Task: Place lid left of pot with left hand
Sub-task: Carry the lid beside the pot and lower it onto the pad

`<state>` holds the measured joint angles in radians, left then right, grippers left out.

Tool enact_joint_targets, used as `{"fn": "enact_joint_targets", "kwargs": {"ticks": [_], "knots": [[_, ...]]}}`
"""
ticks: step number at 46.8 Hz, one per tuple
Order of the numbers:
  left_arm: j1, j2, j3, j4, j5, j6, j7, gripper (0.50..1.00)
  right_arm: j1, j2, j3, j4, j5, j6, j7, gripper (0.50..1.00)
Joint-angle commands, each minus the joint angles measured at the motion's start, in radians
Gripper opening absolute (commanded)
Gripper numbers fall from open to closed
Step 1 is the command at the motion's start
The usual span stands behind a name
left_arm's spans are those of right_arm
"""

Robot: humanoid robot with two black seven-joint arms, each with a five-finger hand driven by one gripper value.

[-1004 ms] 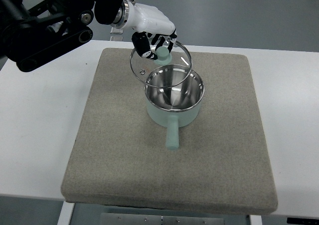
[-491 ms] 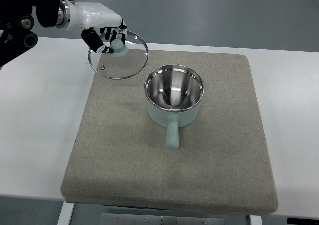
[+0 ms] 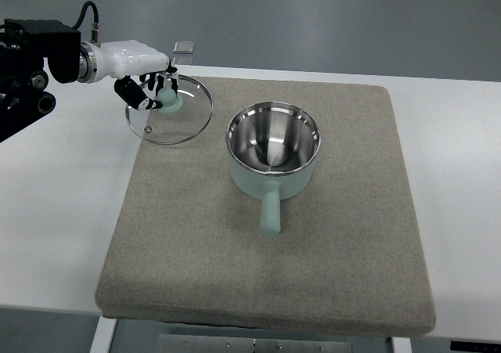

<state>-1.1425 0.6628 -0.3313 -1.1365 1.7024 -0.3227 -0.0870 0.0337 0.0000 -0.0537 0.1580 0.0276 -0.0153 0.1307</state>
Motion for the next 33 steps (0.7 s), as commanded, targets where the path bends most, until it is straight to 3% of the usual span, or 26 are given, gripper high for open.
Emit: {"fn": "enact_joint_targets", "kwargs": {"ticks": [1, 15, 31, 32, 33], "knots": [[0.013, -0.011, 0.0, 0.017, 0.0, 0.001, 0.0, 0.5, 0.0, 0.0, 0.0, 0.0, 0.0, 0.0, 0.0, 0.924], [0.06, -0.083, 0.0, 0.076, 0.005, 0.008, 0.001, 0.5, 0.0, 0.0, 0.0, 0.0, 0.0, 0.0, 0.0, 0.924], [0.081, -0.124, 0.002, 0.113, 0.006, 0.066, 0.003, 0.5, 0.0, 0.0, 0.0, 0.0, 0.0, 0.0, 0.001, 0.924], [0.081, -0.126, 0.002, 0.113, 0.006, 0.066, 0.003, 0.529, 0.0, 0.0, 0.0, 0.0, 0.0, 0.0, 0.0, 0.924], [0.081, -0.124, 0.002, 0.113, 0.005, 0.066, 0.003, 0.591, 0.0, 0.0, 0.0, 0.0, 0.0, 0.0, 0.0, 0.924]]}}
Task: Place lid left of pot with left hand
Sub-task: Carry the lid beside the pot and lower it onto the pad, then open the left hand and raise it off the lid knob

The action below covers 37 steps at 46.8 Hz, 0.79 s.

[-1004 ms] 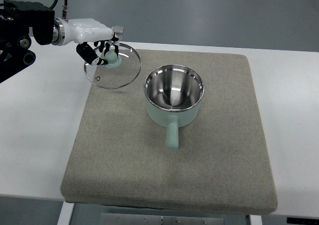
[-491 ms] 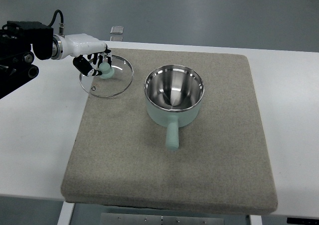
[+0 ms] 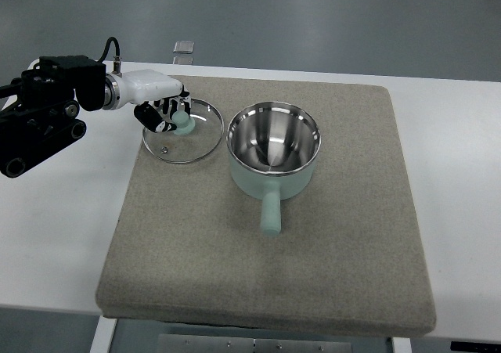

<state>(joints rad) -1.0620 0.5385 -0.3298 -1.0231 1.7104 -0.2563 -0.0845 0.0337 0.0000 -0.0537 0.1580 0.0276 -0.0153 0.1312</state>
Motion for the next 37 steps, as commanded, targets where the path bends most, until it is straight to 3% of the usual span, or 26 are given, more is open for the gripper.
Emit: {"fn": "enact_joint_targets", "kwargs": {"ticks": [1, 2, 6, 9, 12, 20, 37], "knots": [[0.0, 0.0, 0.0, 0.0, -0.003, 0.0, -0.001, 0.659, 0.0, 0.0, 0.0, 0.0, 0.0, 0.0, -0.001, 0.924], [0.002, 0.0, 0.0, 0.0, -0.003, 0.0, -0.001, 0.715, 0.0, 0.0, 0.0, 0.0, 0.0, 0.0, 0.001, 0.924], [0.007, -0.002, 0.0, -0.002, -0.008, 0.0, -0.001, 0.82, 0.0, 0.0, 0.0, 0.0, 0.0, 0.0, -0.001, 0.924], [0.007, -0.002, 0.0, -0.002, -0.011, 0.002, -0.001, 0.945, 0.0, 0.0, 0.0, 0.0, 0.0, 0.0, -0.001, 0.924], [0.007, -0.003, -0.002, -0.003, -0.015, 0.002, 0.0, 0.988, 0.0, 0.0, 0.0, 0.0, 0.0, 0.0, 0.001, 0.924], [0.004, 0.009, -0.018, 0.0, -0.159, 0.003, 0.0, 0.994, 0.0, 0.0, 0.0, 0.0, 0.0, 0.0, 0.001, 0.924], [-0.009, 0.014, -0.089, 0.141, -0.923, 0.002, 0.0, 0.994, 0.0, 0.0, 0.0, 0.0, 0.0, 0.0, 0.001, 0.924]]}}
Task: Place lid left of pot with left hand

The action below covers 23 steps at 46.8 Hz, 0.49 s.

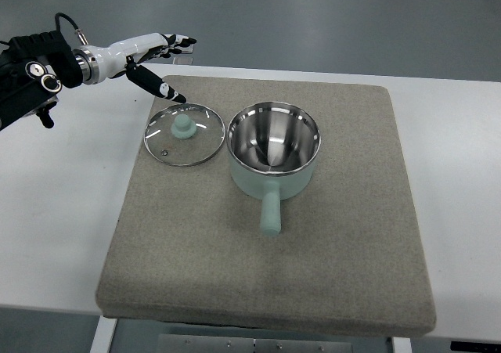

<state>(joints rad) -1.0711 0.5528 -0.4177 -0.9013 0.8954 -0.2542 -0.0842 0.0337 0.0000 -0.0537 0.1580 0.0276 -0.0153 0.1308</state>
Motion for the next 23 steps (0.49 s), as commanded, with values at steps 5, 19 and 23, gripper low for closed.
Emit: {"fn": "enact_joint_targets", "kwargs": {"ticks": [5, 19, 23], "knots": [[0.0, 0.001, -0.004, 0.053, -0.284, -0.004, 0.0, 0.994, 0.0, 0.0, 0.0, 0.0, 0.0, 0.0, 0.001, 0.924], [0.019, -0.011, -0.03, 0.206, -0.819, -0.057, 0.001, 0.994, 0.0, 0.0, 0.0, 0.0, 0.0, 0.0, 0.0, 0.924], [0.036, -0.014, -0.032, 0.254, -0.86, -0.151, 0.006, 0.996, 0.0, 0.0, 0.0, 0.0, 0.0, 0.0, 0.0, 0.924]]}}
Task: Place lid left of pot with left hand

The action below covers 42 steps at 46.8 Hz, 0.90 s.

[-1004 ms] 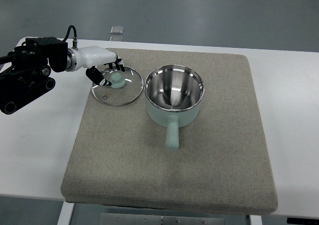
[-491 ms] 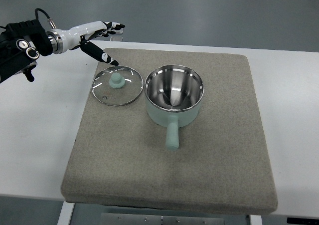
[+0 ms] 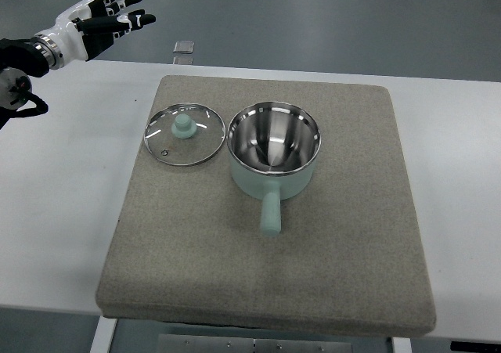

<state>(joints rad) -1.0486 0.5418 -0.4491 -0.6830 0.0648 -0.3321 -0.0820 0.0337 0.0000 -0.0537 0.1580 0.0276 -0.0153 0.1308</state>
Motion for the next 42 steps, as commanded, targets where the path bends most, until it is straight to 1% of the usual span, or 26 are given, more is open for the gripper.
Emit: {"fn": "enact_joint_targets", "kwargs": {"ticks": [1, 6, 8, 10, 16, 24, 42], "knots": [[0.016, -0.006, -0.002, 0.046, -0.034, -0.1, 0.005, 0.994, 0.0, 0.0, 0.0, 0.0, 0.0, 0.0, 0.0, 0.924], [0.025, -0.042, -0.006, 0.12, -0.089, -0.223, 0.016, 0.994, 0.0, 0.0, 0.0, 0.0, 0.0, 0.0, 0.0, 0.924], [0.035, -0.068, -0.006, 0.155, -0.129, -0.257, 0.024, 0.996, 0.0, 0.0, 0.0, 0.0, 0.0, 0.0, 0.0, 0.924], [0.039, -0.098, -0.006, 0.184, -0.169, -0.279, 0.047, 0.994, 0.0, 0.0, 0.0, 0.0, 0.0, 0.0, 0.0, 0.924], [0.042, -0.146, -0.01, 0.211, -0.275, -0.279, 0.114, 0.996, 0.0, 0.0, 0.0, 0.0, 0.0, 0.0, 0.0, 0.924], [0.042, -0.17, -0.01, 0.204, -0.398, -0.279, 0.146, 0.996, 0.0, 0.0, 0.005, 0.0, 0.008, 0.006, 0.001, 0.924], [0.033, -0.178, -0.006, 0.212, -0.399, -0.279, 0.156, 0.996, -0.005, 0.0, 0.002, 0.02, 0.006, 0.011, 0.001, 0.924]]}}
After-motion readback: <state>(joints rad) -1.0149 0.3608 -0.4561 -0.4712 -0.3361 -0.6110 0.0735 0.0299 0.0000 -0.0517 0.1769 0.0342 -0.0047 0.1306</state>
